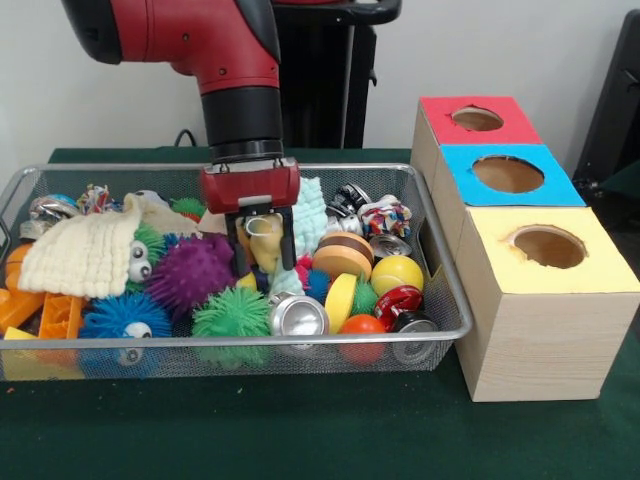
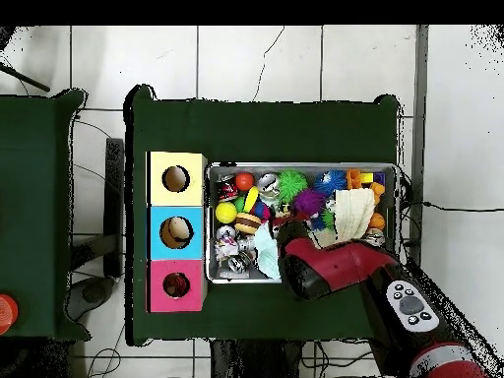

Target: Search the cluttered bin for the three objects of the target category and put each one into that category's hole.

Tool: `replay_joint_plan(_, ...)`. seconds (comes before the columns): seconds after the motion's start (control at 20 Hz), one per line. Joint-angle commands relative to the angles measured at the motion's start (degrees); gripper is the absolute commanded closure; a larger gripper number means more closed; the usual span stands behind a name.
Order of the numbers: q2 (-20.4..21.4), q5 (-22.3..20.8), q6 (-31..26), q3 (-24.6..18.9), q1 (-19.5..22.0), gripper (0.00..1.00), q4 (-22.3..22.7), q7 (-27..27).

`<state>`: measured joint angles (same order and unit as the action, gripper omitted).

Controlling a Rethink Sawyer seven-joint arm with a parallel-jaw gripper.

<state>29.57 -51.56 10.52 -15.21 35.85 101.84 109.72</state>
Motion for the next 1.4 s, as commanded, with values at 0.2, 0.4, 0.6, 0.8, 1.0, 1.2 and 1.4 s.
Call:
replay_joint_plan(0.2, -5.31, 3.68, -0.50, 3.55, 0.53, 0.00, 6.14, 8.82)
replay_joint_plan(0.4, -5.73, 3.49, 0.16, 2.54, 1.43, 1.00, 7.13, 7.75)
replay_joint_plan(0.6, -5.80, 2.81, 0.08, 2.30, 1.54, 1.00, 7.06, 6.93)
replay_joint_plan(0.8, -5.32, 4.33, 0.92, 2.43, 1.21, 1.00, 7.46, 7.92)
replay_joint_plan(1.0, -2.84, 5.67, -0.81, 1.54, 1.13, 1.00, 9.11, 8.07)
replay_joint_plan(1.2, 8.16, 11.50, -10.56, -3.03, 1.91, 1.00, 15.74, 7.35)
replay_joint_plan(1.4, 13.99, 16.36, -14.99, -3.85, 1.20, 1.00, 19.18, 6.43)
